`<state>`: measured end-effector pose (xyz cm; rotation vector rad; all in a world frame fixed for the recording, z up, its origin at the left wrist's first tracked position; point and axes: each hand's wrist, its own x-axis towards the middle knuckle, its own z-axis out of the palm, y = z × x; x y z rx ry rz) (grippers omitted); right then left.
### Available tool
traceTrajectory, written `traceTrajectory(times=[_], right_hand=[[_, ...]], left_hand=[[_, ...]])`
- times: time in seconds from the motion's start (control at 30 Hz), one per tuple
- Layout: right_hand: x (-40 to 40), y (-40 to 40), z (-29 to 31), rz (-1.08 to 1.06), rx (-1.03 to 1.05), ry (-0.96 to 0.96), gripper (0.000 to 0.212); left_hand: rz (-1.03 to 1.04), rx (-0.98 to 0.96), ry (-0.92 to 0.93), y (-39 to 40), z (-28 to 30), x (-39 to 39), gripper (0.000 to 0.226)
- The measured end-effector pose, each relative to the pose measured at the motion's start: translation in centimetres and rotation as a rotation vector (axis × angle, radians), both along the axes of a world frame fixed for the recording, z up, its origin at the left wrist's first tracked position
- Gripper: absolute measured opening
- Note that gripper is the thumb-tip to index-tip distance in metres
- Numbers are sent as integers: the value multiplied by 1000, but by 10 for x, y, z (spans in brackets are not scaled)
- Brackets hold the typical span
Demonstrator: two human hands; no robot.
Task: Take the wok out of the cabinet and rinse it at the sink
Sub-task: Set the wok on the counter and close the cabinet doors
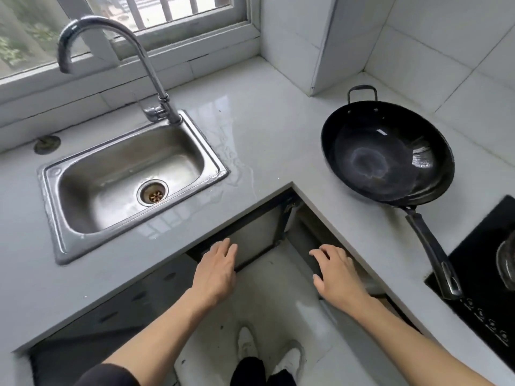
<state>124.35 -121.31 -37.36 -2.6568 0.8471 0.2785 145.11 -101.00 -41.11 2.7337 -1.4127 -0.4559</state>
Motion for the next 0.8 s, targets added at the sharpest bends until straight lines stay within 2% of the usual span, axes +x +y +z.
traceTrajectory(times=[0.17,0.4,0.67,0.8], right_hand=[[21,16,-2,19,-3,32,51],[25,21,2,9,-17,47,50],[26,31,-7,-3,27,75,49],[25,36,-11,-3,44,64,47]], left_hand=[[23,35,31,6,-11,22,68],[-7,71,46,10,-34,28,76],[103,24,55,-8,-28,29,79],[75,48,50,-7,-25,28,84]])
